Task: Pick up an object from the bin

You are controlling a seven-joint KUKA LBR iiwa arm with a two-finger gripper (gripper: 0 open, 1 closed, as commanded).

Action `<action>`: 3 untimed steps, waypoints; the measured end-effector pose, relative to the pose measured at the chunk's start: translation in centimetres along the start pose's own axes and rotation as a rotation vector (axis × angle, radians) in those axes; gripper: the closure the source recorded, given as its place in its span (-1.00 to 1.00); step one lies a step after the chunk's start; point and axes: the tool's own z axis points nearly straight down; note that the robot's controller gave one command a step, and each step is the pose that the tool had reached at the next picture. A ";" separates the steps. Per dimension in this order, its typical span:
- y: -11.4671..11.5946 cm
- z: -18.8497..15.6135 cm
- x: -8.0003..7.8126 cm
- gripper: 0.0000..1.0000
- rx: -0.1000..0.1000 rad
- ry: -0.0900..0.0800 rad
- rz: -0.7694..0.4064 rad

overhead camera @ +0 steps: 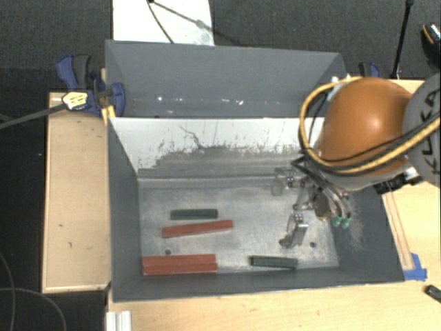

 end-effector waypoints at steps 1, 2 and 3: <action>0.0 15.7 -1.1 -1.00 0.000 0.007 -0.246; 8.0 16.5 -2.4 -1.00 -0.003 -0.001 0.072; 7.8 16.5 -2.5 1.00 0.000 -0.001 0.074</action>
Offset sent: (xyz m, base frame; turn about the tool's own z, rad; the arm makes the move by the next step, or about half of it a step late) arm 0.0121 -0.0001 -0.1540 -0.2473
